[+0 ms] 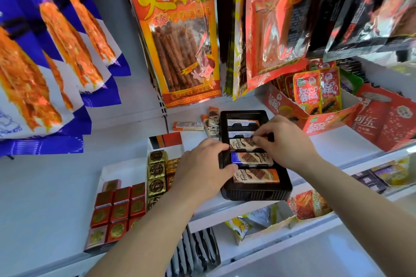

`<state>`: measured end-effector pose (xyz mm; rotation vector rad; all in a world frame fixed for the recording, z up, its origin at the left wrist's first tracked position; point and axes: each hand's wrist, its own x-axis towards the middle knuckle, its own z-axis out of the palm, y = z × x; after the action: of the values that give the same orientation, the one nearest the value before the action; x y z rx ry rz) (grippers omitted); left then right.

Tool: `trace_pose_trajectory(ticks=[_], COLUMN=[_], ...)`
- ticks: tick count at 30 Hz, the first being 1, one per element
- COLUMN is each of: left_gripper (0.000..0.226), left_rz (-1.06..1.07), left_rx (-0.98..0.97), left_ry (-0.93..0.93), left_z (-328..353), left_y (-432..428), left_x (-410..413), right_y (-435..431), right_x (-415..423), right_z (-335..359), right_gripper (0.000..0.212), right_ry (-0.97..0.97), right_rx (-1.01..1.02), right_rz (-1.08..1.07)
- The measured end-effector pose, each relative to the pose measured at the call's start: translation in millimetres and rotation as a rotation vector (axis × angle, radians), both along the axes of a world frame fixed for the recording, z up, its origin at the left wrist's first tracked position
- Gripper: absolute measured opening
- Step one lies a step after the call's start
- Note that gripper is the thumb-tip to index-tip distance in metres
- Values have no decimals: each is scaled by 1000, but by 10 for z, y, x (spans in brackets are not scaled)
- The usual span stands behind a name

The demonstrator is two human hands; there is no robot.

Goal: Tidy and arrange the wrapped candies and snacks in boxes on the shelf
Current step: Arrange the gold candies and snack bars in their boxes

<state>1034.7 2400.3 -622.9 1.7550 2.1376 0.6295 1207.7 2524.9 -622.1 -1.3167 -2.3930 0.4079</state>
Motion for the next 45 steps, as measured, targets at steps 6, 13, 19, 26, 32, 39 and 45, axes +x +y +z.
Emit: trace_pose_trajectory(ticks=[6, 13, 19, 26, 32, 39, 45], left_gripper=[53, 42, 37, 44, 36, 18, 32], left_rz=[12, 27, 164, 224, 206, 34, 80], left_rx=[11, 33, -22, -184, -35, 295, 48], left_ry=[0, 117, 408, 344, 392, 286, 415], left_z=[8, 137, 168, -54, 11, 187, 208], left_y=[9, 28, 462, 716, 575, 234, 250], left_x=[12, -36, -560, -717, -725, -448, -420], right_y=[-55, -92, -333, -298, -212, -270, -288], right_x=[-8, 37, 33, 50, -25, -161, -354], right_z=[-43, -39, -195, -212, -173, 26, 6], right_gripper=[7, 19, 78, 64, 52, 43, 44], right_ry=[64, 73, -42, -112, -152, 135, -68], right_rx=[44, 24, -79, -28, 31, 82, -13], right_rz=[26, 9, 55, 44, 50, 59, 136])
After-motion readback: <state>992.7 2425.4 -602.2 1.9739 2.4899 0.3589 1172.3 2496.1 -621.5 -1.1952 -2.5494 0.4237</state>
